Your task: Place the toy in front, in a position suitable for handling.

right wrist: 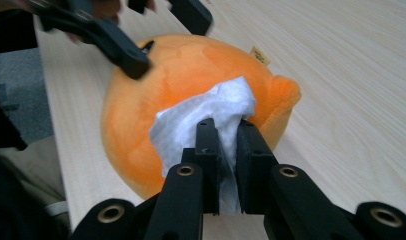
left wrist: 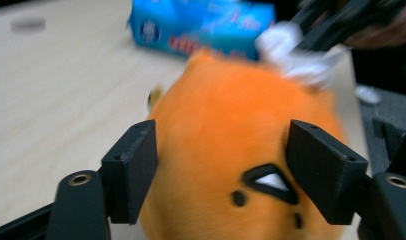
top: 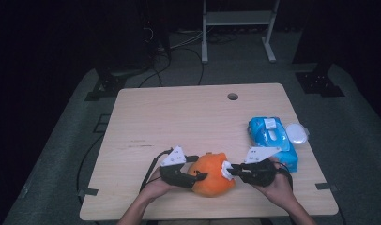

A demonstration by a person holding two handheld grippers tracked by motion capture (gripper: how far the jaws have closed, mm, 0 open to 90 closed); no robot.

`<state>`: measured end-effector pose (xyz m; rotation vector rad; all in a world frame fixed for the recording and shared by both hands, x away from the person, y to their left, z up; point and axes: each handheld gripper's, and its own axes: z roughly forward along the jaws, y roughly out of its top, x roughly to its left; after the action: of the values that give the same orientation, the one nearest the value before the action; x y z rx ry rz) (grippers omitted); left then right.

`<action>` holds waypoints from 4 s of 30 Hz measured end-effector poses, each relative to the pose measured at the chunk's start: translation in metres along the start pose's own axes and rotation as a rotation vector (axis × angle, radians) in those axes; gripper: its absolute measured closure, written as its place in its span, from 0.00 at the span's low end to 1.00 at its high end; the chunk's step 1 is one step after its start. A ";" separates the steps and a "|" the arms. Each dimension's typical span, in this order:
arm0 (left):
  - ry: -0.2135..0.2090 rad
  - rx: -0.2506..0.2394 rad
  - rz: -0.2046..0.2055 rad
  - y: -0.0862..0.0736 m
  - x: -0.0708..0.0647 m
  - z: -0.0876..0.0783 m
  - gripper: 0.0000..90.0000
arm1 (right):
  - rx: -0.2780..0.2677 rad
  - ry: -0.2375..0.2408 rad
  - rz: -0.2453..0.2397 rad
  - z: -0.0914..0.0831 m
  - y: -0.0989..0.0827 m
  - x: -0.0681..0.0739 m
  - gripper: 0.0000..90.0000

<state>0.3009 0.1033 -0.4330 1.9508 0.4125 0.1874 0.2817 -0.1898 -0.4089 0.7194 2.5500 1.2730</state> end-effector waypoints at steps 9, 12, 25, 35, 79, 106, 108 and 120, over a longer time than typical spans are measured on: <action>0.048 0.043 -0.052 -0.004 0.003 0.008 0.44 | -0.020 0.024 -0.016 -0.005 0.004 0.006 0.90; 0.050 0.036 -0.067 -0.006 0.008 0.007 0.44 | 0.007 0.028 -0.098 0.002 0.011 0.024 0.90; 0.056 0.030 -0.069 -0.008 0.010 0.006 0.41 | -0.008 -0.030 0.003 -0.009 -0.003 -0.008 0.90; 0.055 0.026 -0.083 -0.011 0.013 0.006 0.40 | -0.007 0.031 -0.044 0.002 0.005 0.011 0.90; 0.091 0.004 -0.113 -0.010 0.014 0.008 0.41 | -0.036 -0.035 -0.008 -0.004 0.006 -0.002 0.90; 0.029 0.007 -0.088 -0.004 0.009 0.008 0.33 | -0.014 -0.002 0.039 -0.004 -0.009 -0.014 0.90; 0.004 -0.043 -0.140 0.000 0.009 0.006 0.31 | -0.003 0.016 0.014 -0.001 -0.008 -0.007 0.90; -0.018 0.025 0.039 0.000 -0.012 0.017 0.41 | -0.038 0.014 -0.013 0.005 0.007 0.003 0.90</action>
<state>0.2955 0.0843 -0.4395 1.9850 0.3670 0.1907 0.2835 -0.1809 -0.4062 0.6872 2.5302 1.3225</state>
